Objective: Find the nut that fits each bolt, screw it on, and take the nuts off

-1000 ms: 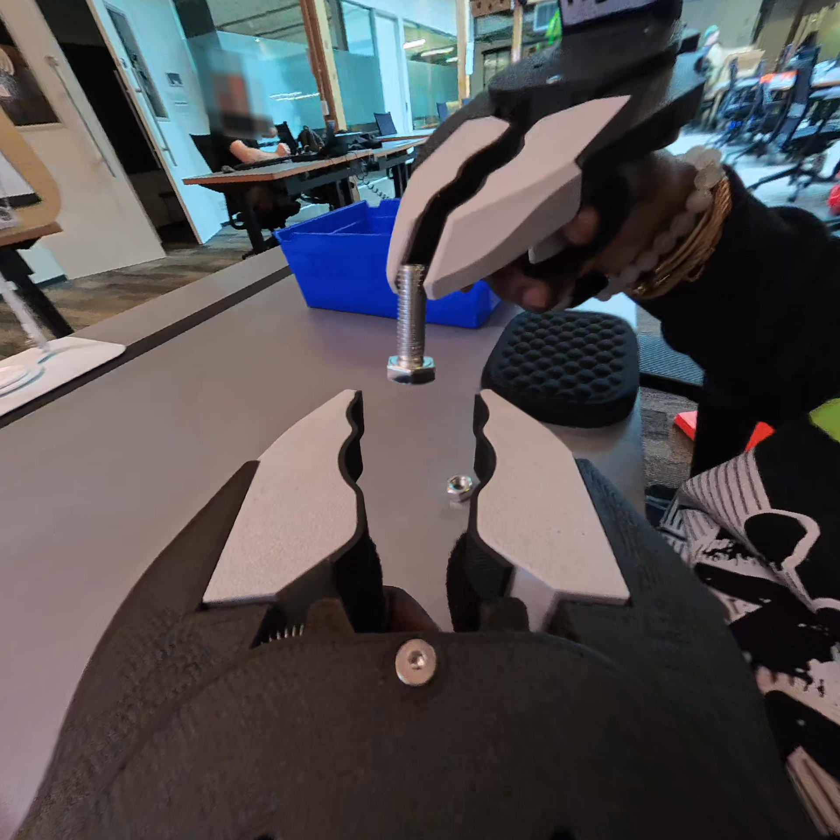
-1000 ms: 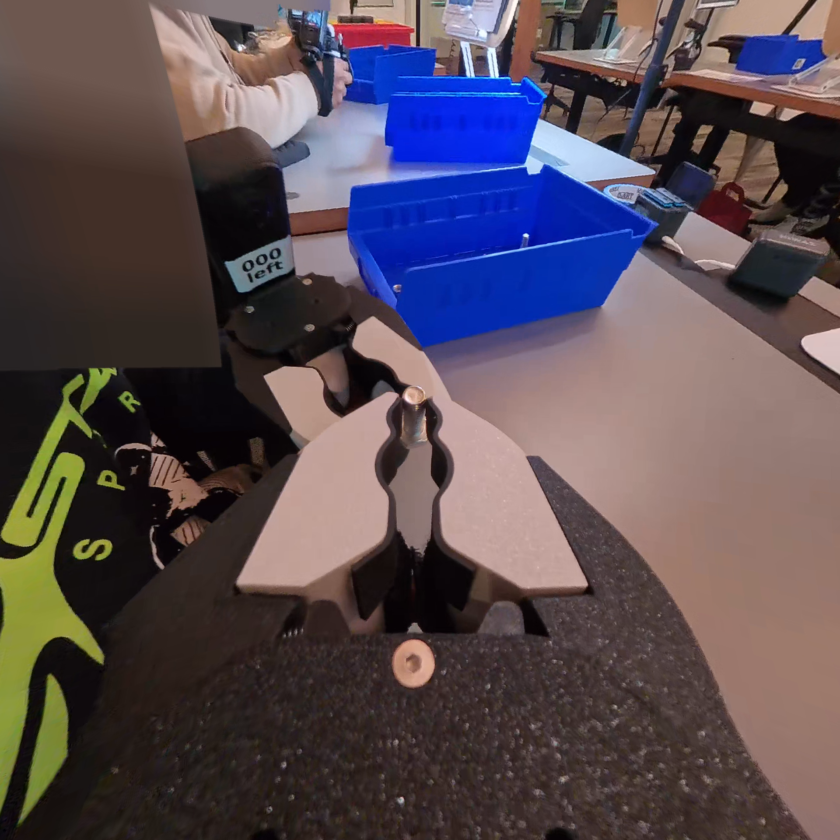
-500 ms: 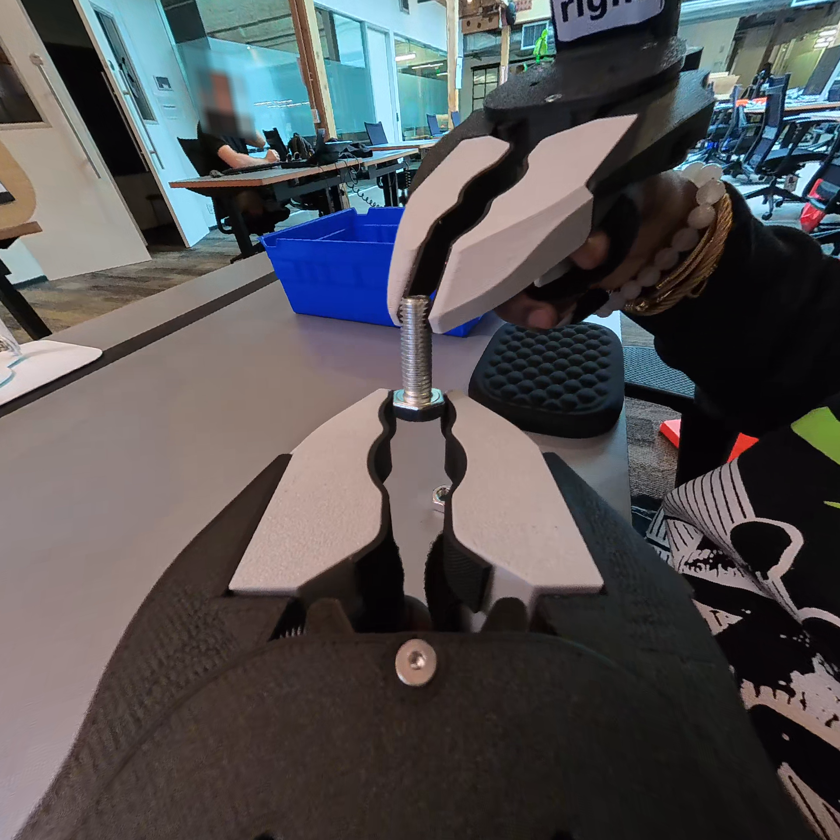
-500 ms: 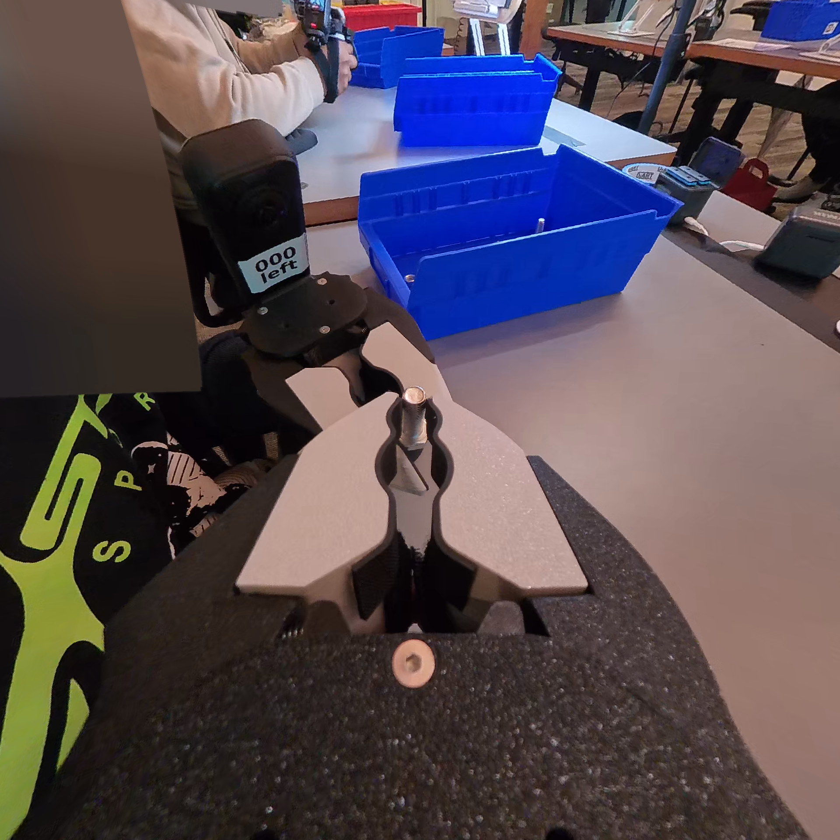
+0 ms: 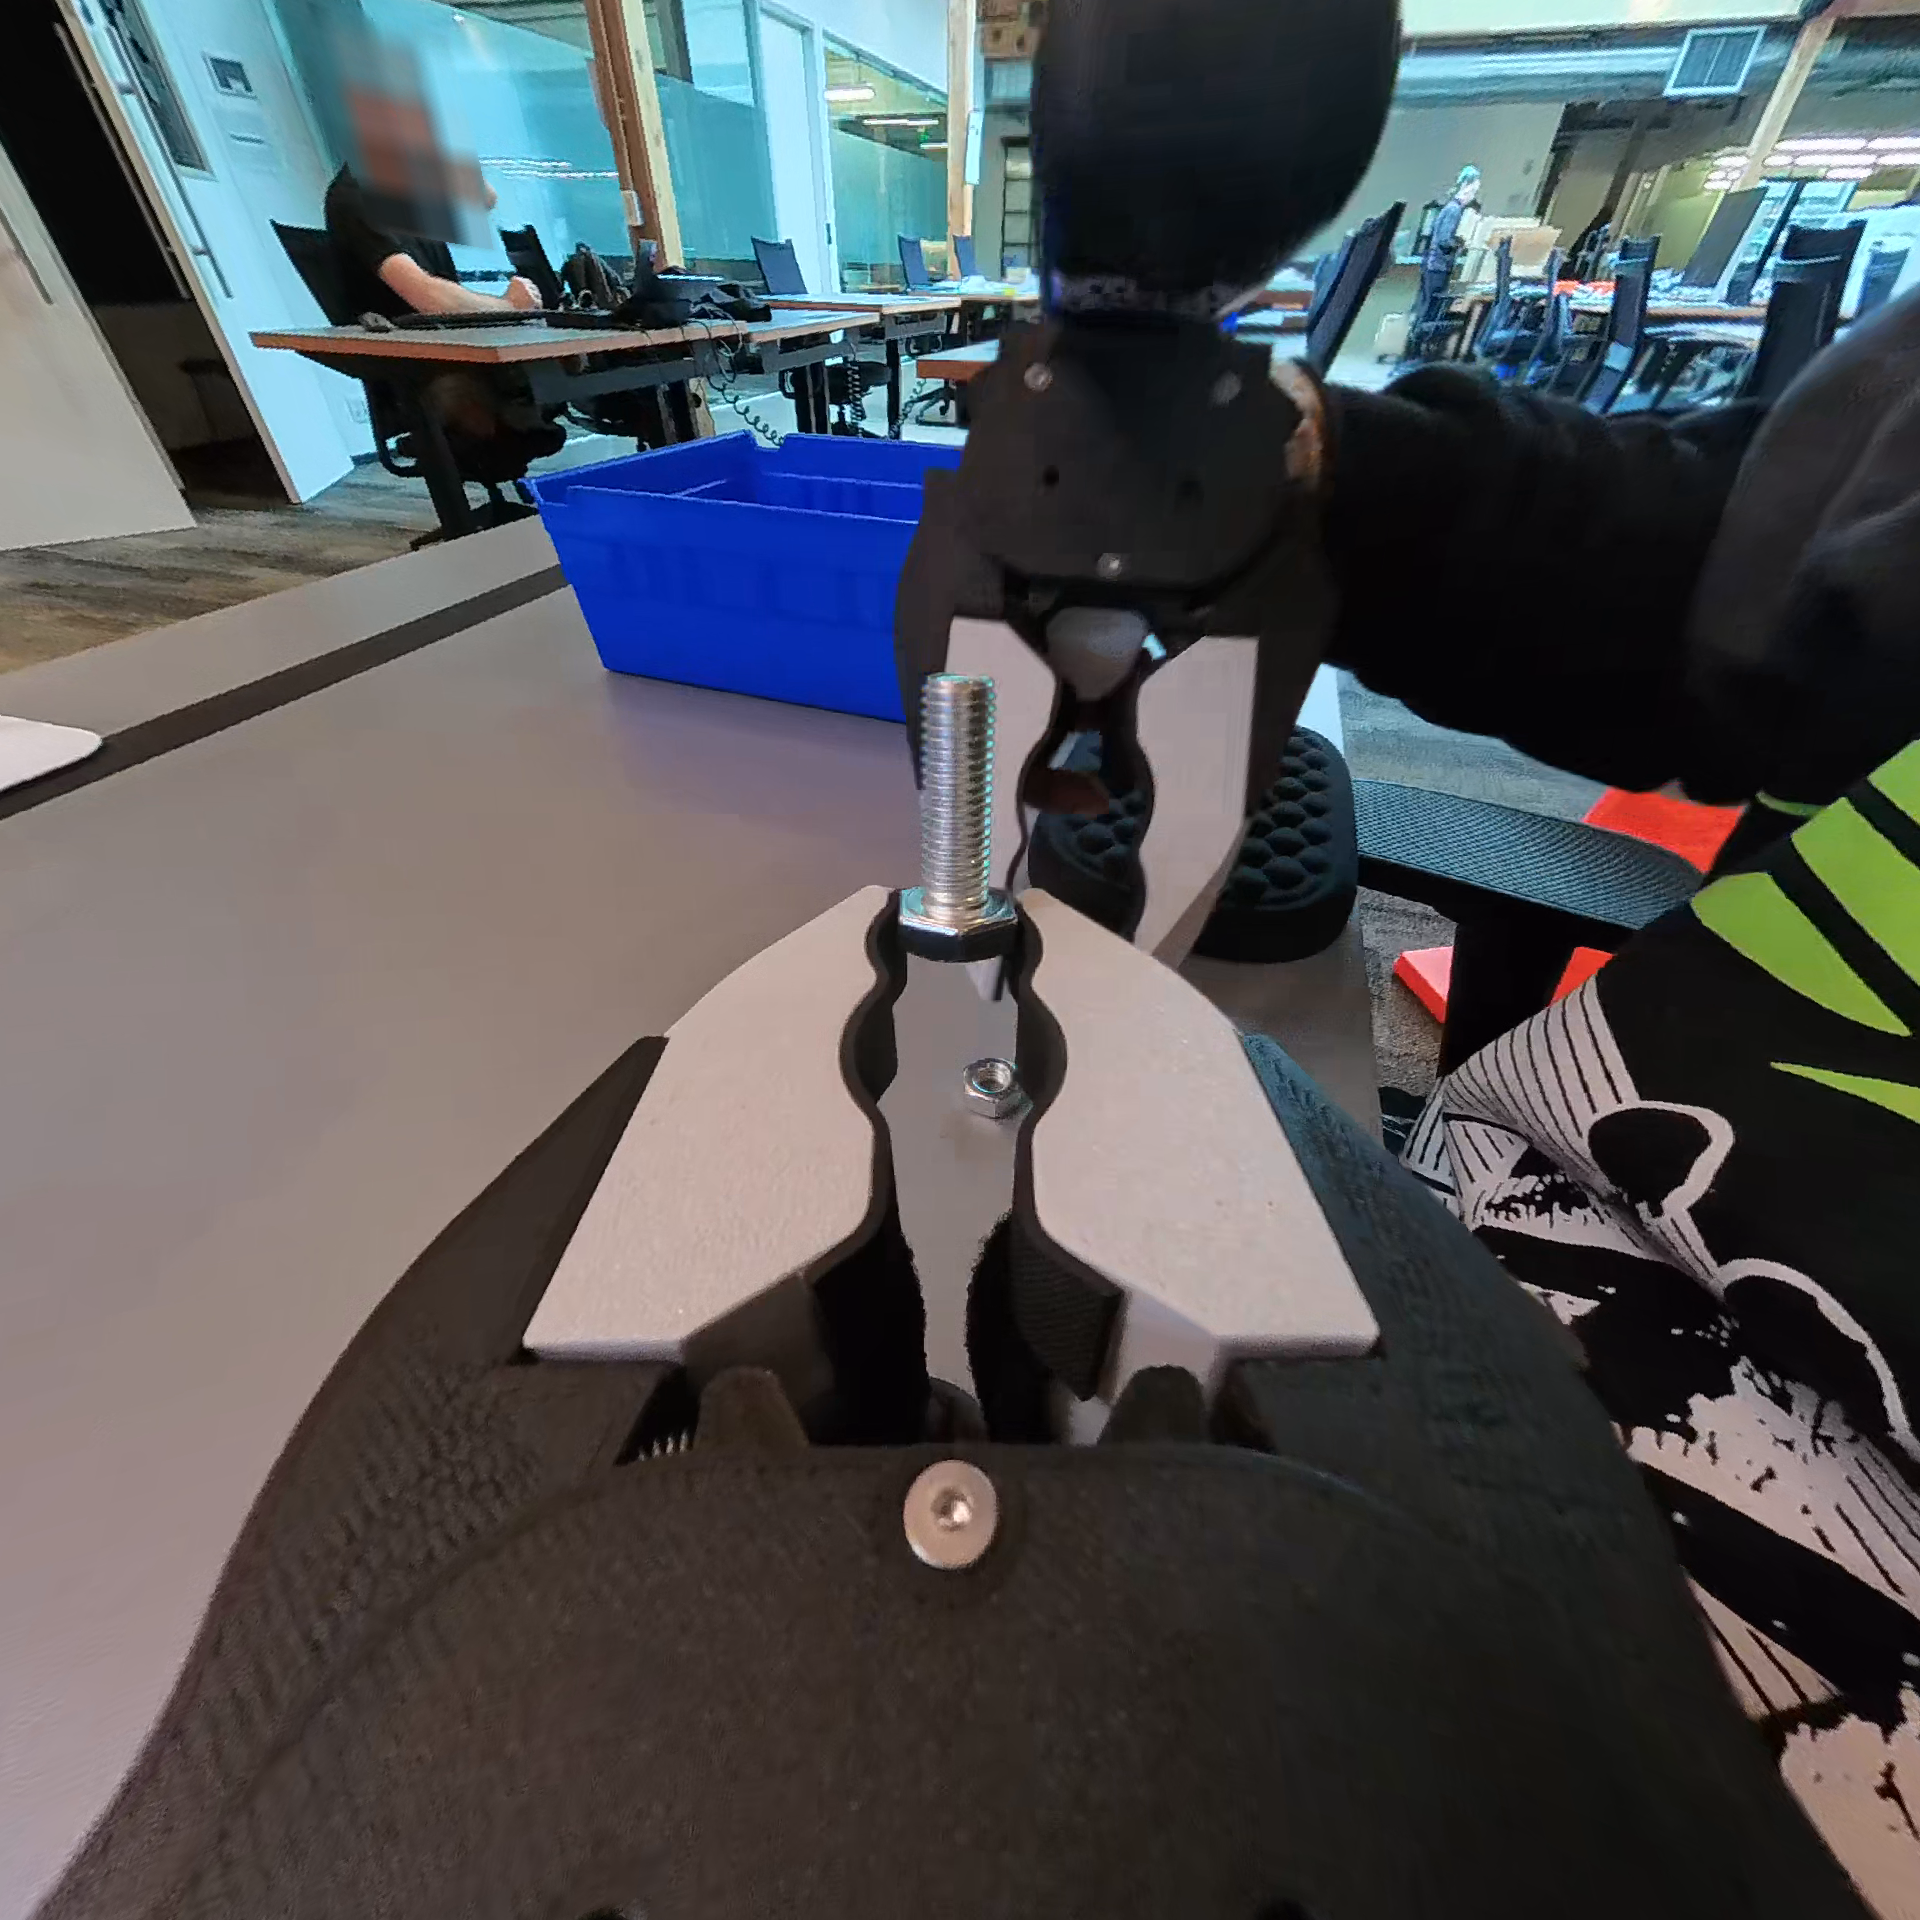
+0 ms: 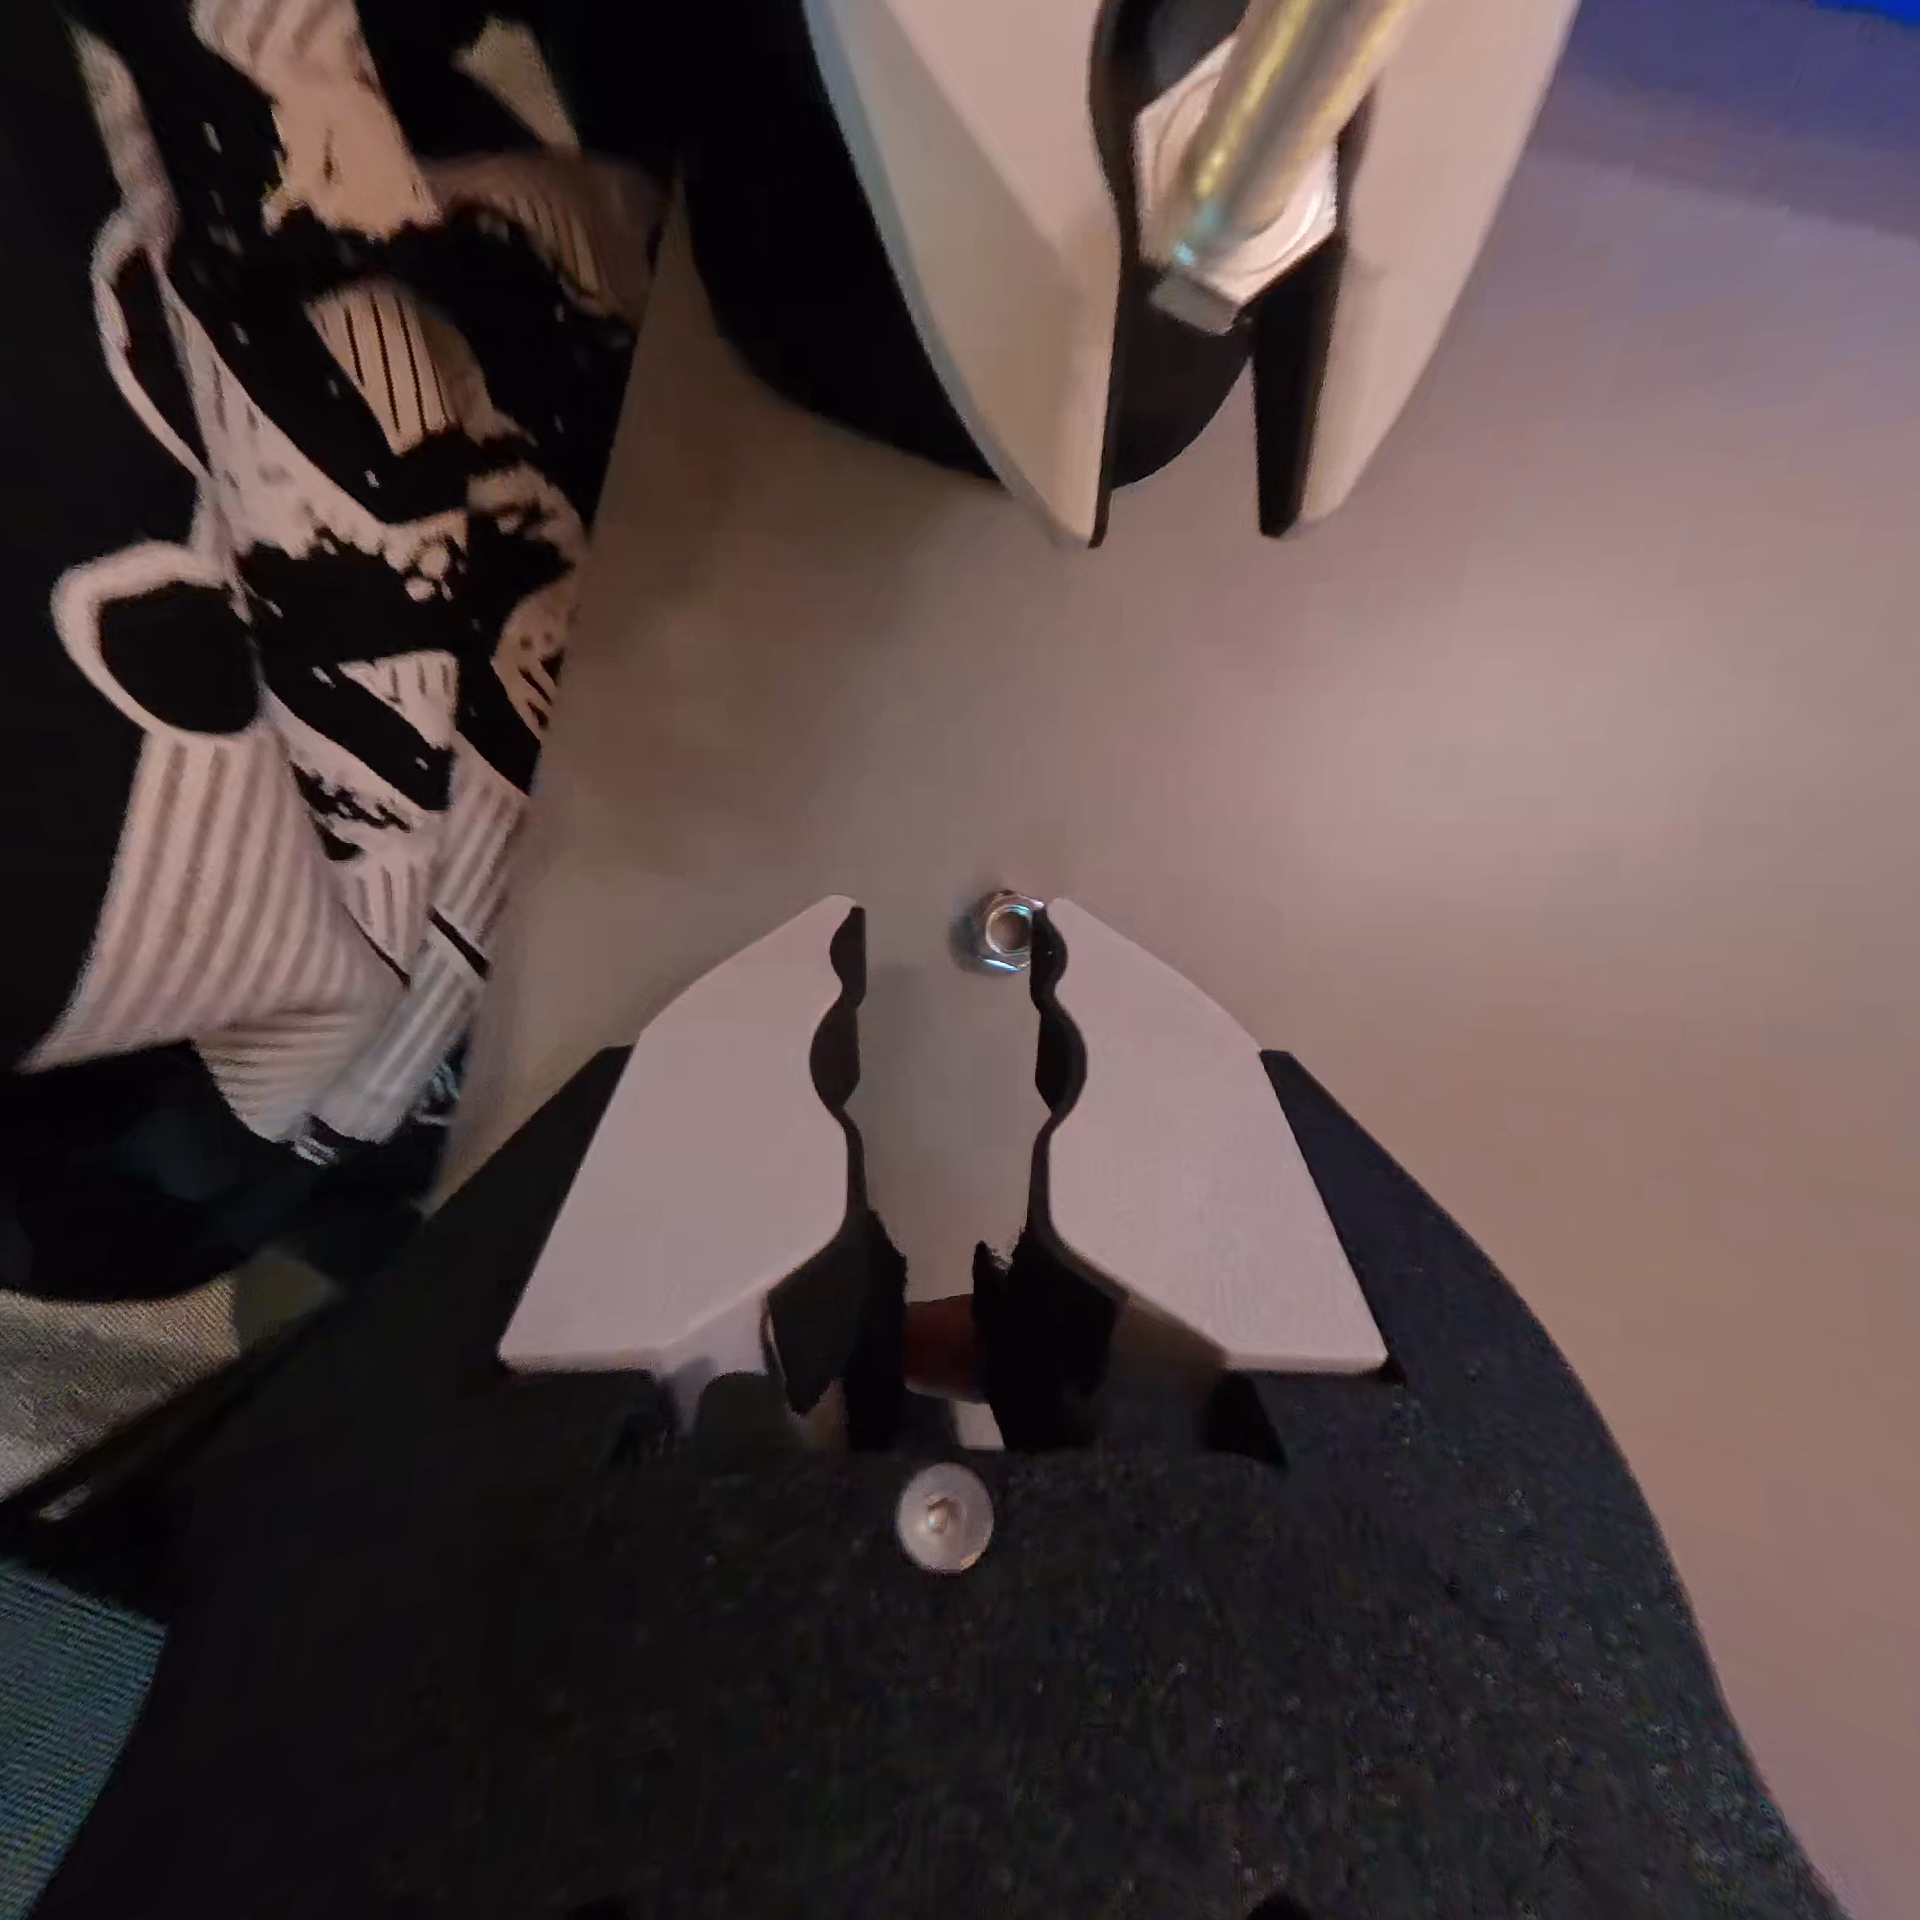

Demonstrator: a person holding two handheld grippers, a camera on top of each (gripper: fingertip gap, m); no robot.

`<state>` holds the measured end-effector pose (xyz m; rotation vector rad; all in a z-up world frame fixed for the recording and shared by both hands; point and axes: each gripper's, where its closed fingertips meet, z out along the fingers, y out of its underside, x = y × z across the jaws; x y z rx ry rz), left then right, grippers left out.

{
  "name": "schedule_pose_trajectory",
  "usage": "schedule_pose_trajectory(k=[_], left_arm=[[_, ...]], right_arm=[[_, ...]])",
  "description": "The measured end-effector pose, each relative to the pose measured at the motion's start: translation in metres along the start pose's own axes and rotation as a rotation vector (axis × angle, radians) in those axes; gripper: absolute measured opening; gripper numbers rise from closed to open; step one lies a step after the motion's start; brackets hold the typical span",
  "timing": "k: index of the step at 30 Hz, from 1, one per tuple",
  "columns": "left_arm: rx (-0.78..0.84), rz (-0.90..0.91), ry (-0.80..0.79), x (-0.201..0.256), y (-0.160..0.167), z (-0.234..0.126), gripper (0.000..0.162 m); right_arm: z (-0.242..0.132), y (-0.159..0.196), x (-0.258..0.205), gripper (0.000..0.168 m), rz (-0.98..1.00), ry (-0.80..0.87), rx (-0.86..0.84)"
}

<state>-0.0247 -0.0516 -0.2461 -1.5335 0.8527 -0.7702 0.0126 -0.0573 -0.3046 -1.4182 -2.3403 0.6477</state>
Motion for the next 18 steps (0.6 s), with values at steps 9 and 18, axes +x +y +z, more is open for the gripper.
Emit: schedule_pose_trajectory(k=[9, 18], left_arm=[[0.023, -0.029, 0.027, 0.001, -0.001, -0.002, 0.018], [0.028, -0.035, 0.034, 0.001, -0.001, -0.003, 0.018]], right_arm=[[0.027, 0.018, 0.011, 0.029, -0.131, -0.093, -0.135], [0.031, 0.021, 0.012, 0.021, -0.115, -0.089, -0.131]])
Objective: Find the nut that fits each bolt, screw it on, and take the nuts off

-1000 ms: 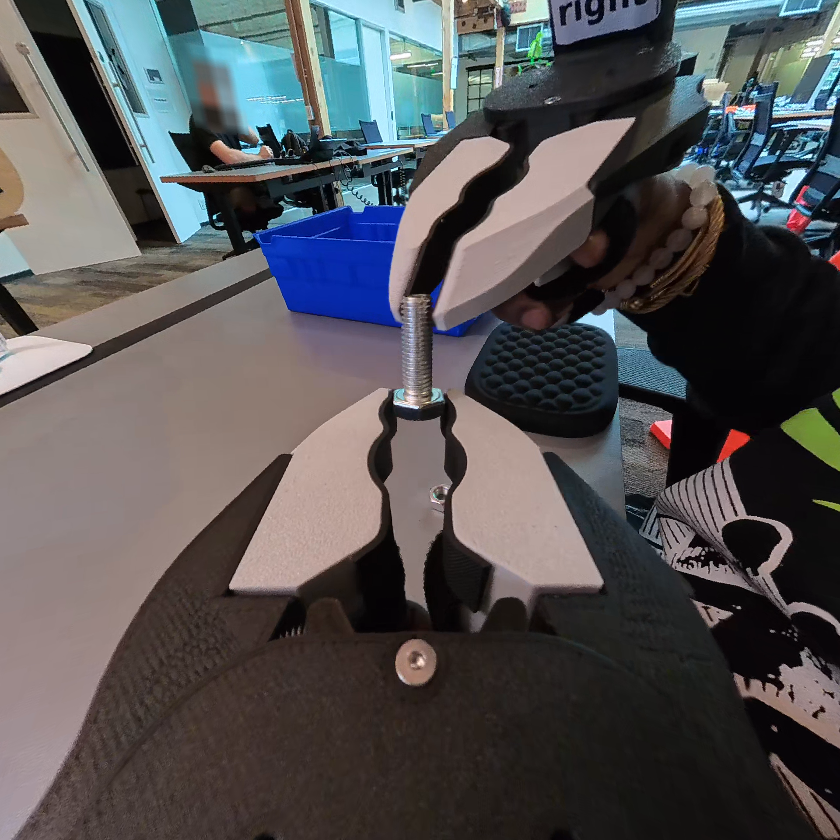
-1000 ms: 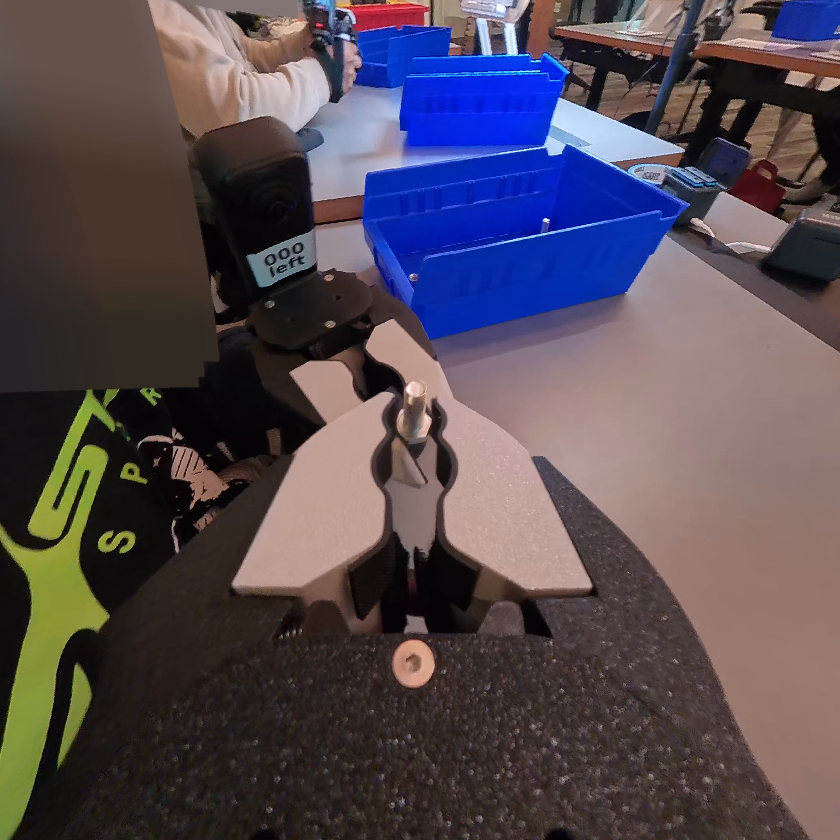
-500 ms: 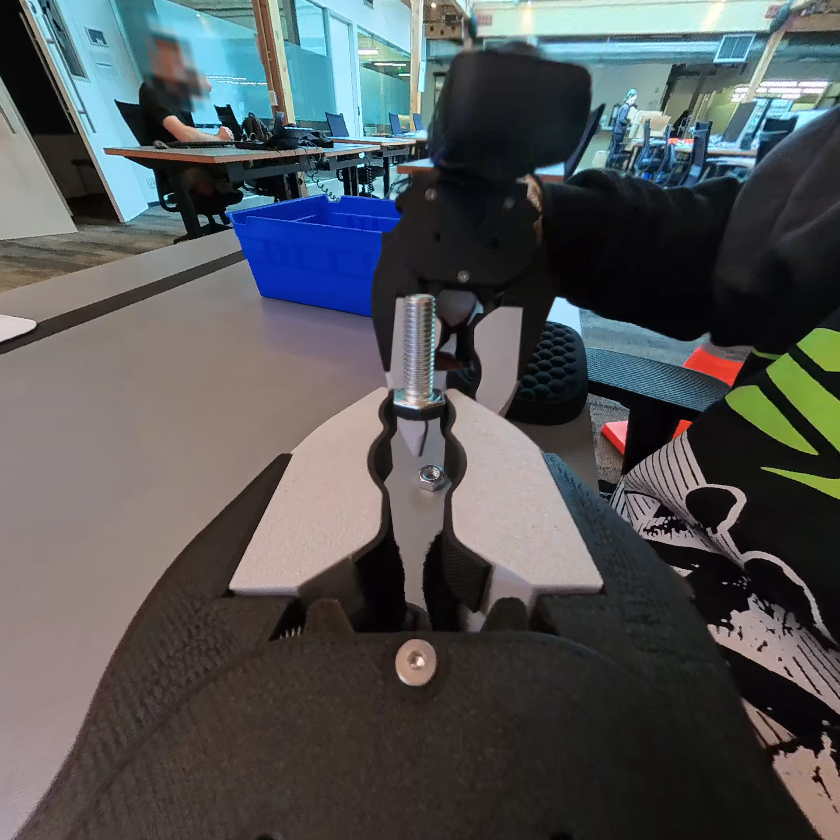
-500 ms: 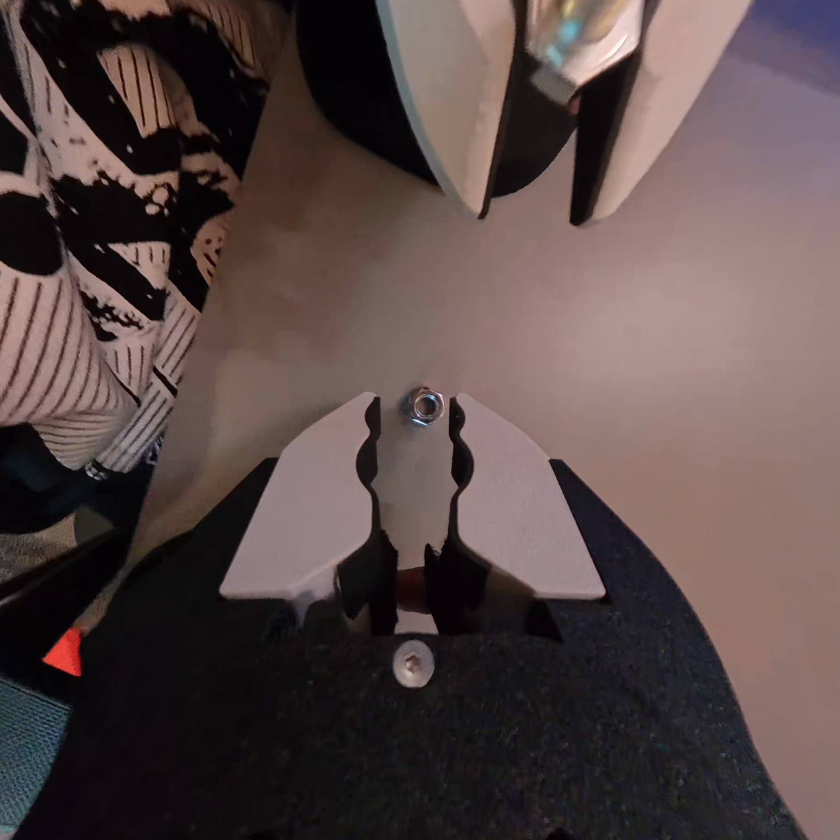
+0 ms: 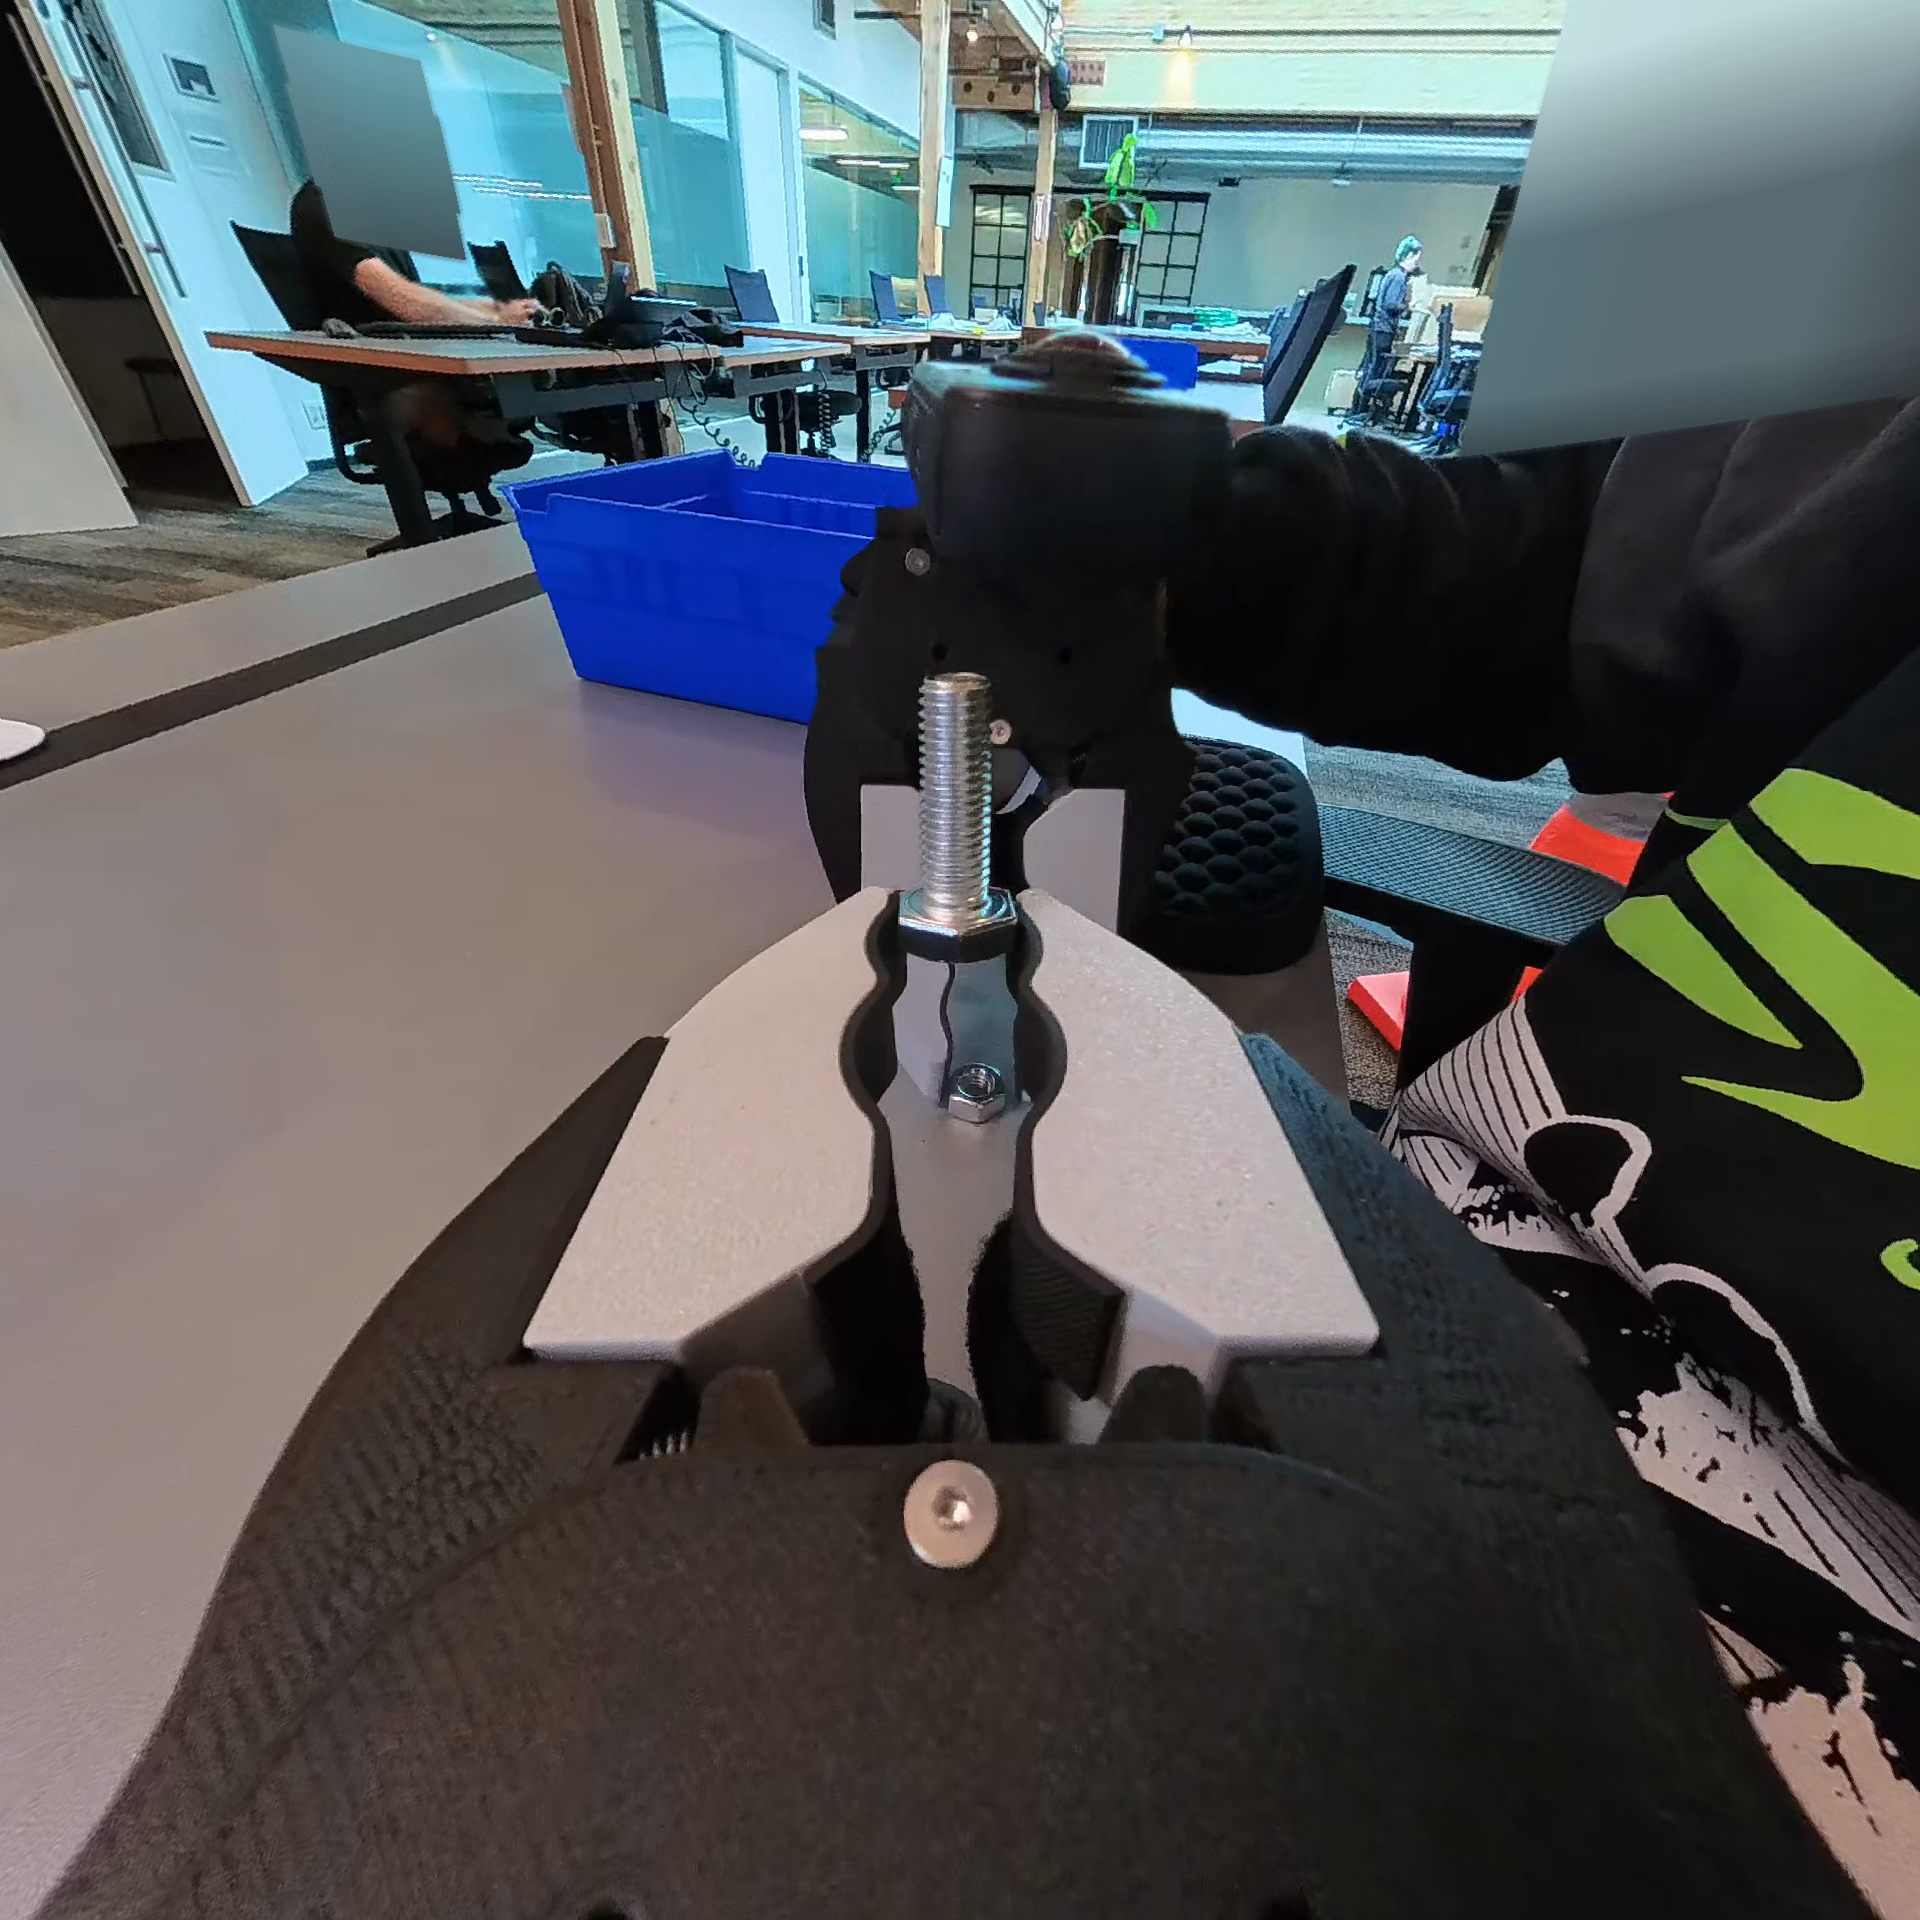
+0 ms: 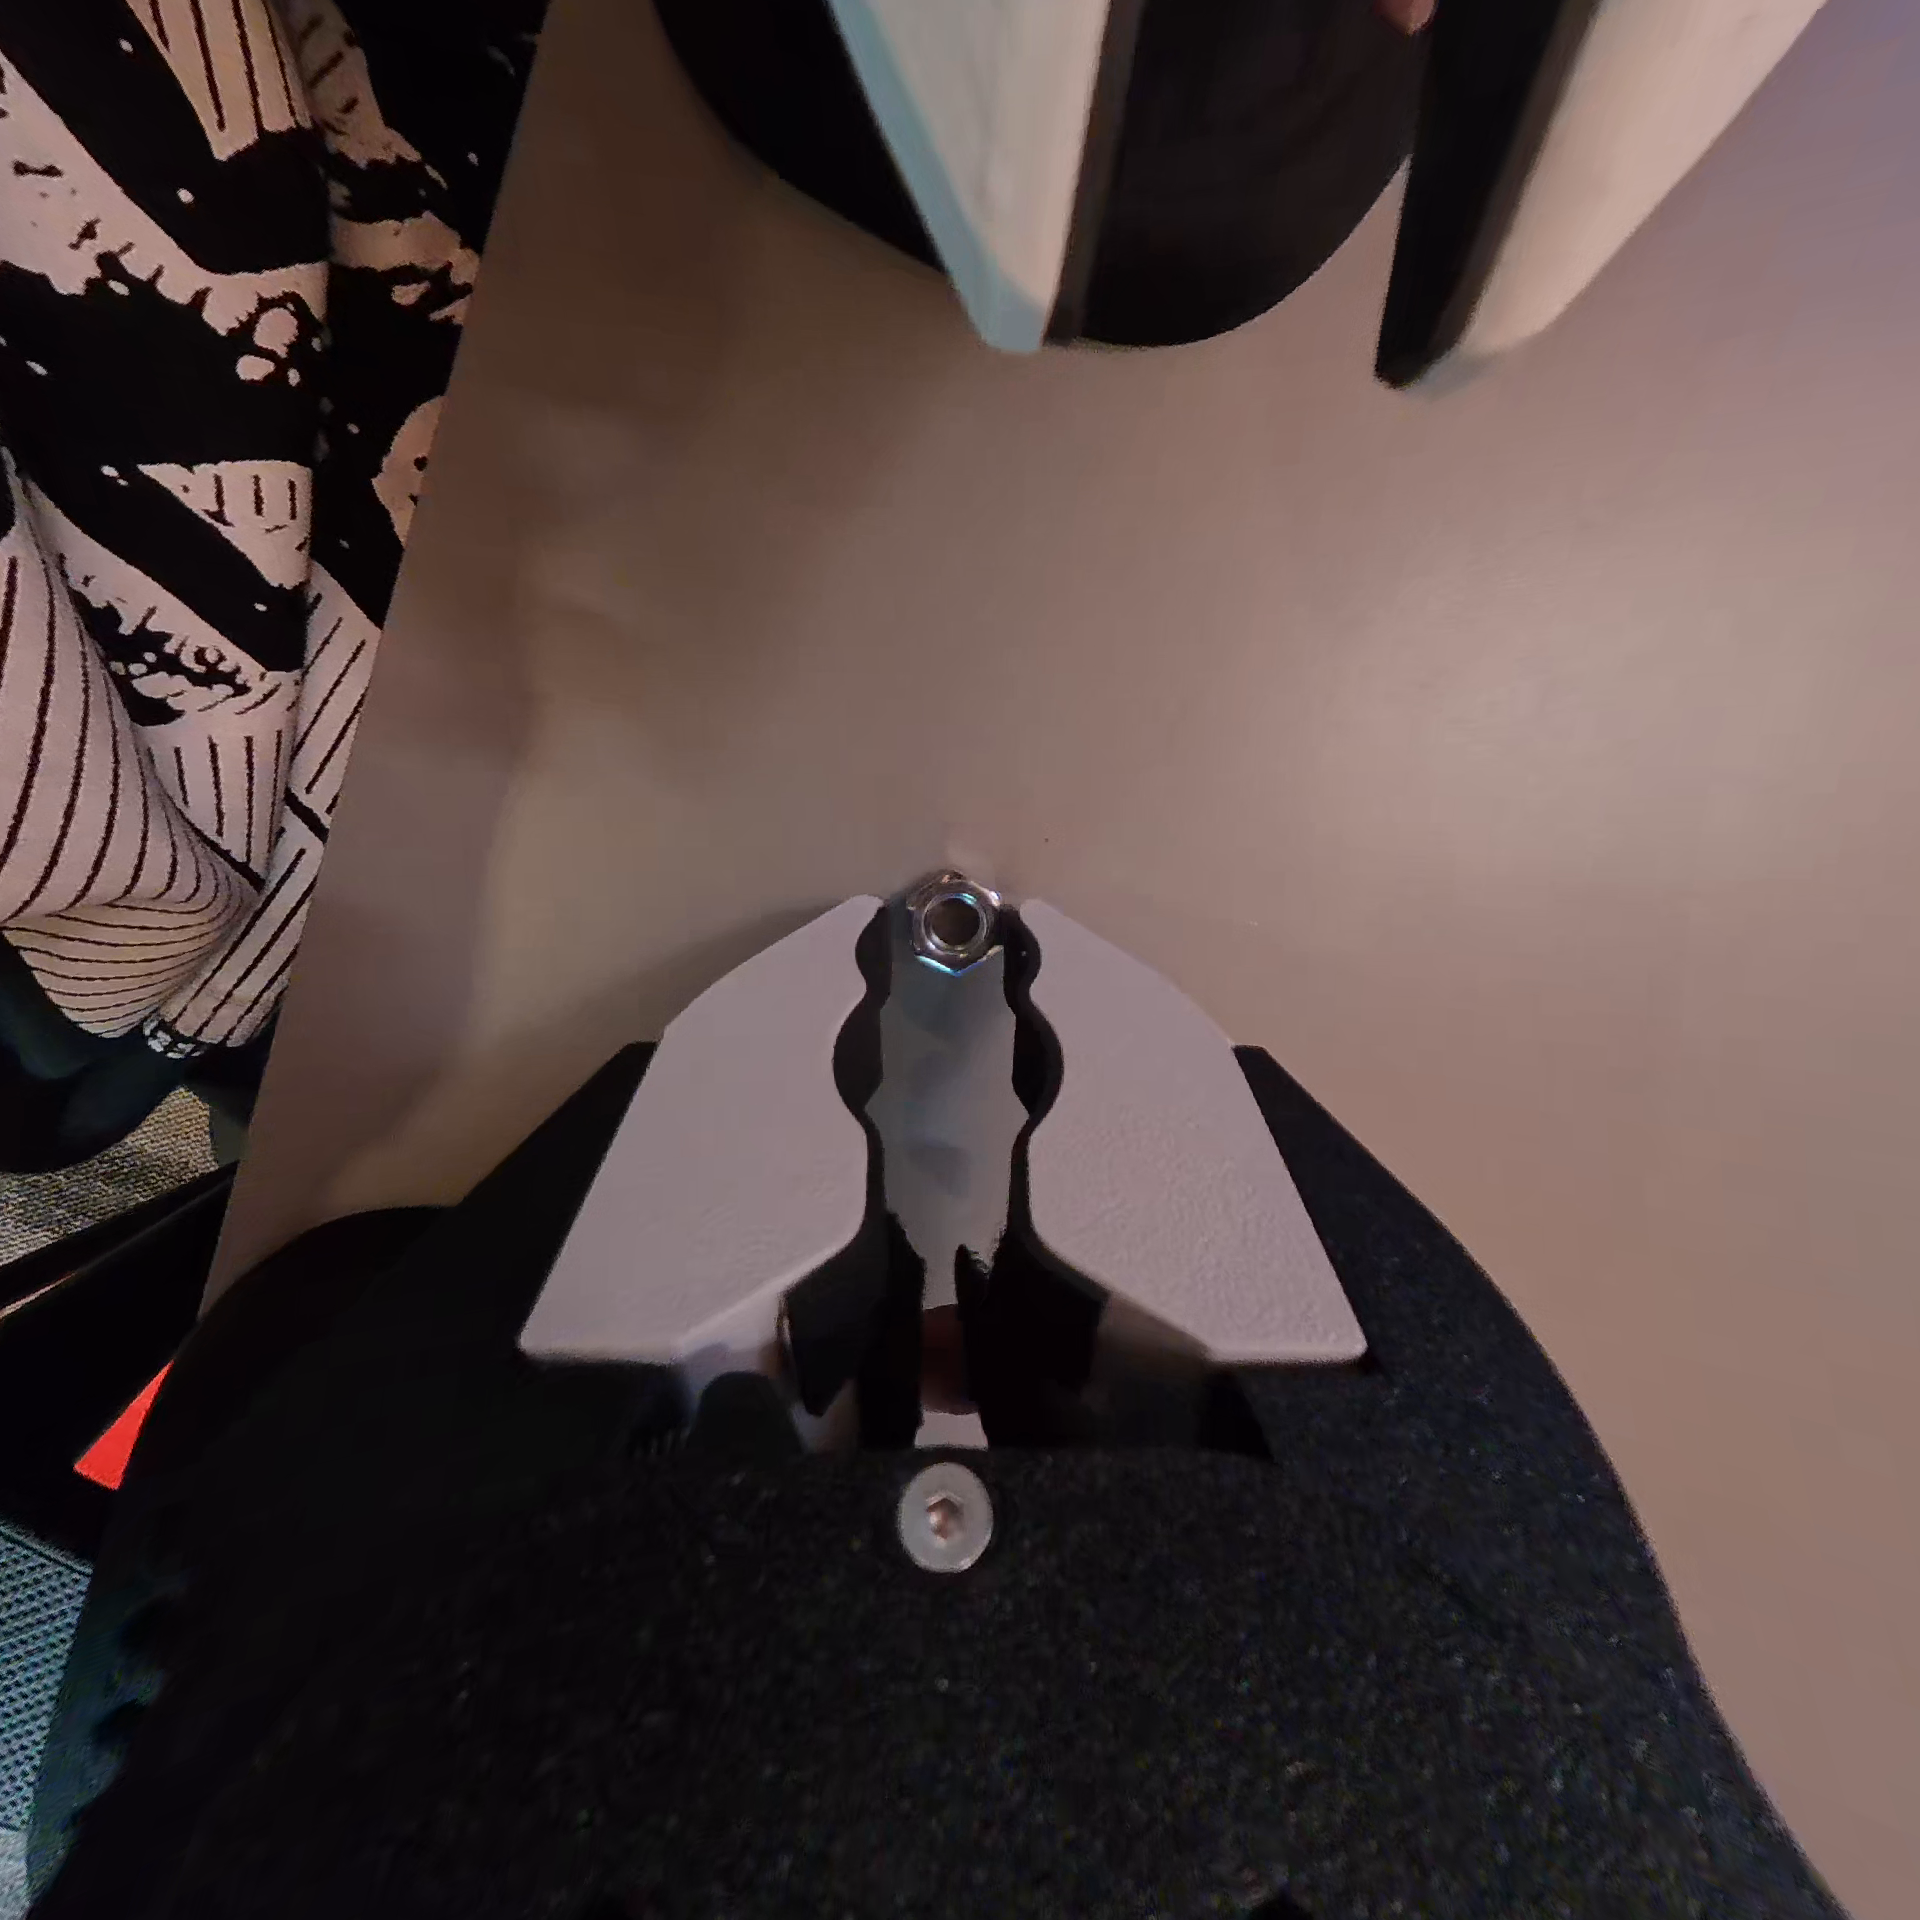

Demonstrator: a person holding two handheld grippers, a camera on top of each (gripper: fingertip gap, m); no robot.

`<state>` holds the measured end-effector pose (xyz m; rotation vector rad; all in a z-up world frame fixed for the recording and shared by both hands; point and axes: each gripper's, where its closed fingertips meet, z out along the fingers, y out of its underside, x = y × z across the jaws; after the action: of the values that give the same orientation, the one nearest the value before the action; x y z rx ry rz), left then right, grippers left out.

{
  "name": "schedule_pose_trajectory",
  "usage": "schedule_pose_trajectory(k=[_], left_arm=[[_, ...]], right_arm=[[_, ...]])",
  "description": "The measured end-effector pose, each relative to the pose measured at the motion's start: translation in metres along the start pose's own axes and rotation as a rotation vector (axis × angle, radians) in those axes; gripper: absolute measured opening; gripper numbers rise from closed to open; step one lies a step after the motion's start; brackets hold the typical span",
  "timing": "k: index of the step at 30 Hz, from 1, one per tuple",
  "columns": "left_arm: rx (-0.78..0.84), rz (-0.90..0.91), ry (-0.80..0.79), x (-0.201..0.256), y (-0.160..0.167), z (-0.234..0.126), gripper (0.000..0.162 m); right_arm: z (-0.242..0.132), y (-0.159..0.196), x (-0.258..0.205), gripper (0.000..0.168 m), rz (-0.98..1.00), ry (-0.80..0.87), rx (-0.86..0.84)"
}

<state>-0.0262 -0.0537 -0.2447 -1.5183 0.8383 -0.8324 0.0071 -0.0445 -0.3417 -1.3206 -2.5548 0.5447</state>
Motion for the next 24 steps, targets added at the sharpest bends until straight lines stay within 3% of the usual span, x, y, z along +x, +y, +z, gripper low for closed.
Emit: schedule_pose_trajectory(k=[10, 24], left_arm=[[0.007, -0.011, 0.020, 0.002, -0.001, -0.001, 0.018], [0.055, 0.011, 0.134, 0.025, -0.014, 0.001, 0.019]], right_arm=[[-0.012, -0.004, -0.001, 0.018, 0.030, 0.002, 0.055], [-0.123, -0.059, -0.015, 0.018, -0.058, 0.119, 0.289]])
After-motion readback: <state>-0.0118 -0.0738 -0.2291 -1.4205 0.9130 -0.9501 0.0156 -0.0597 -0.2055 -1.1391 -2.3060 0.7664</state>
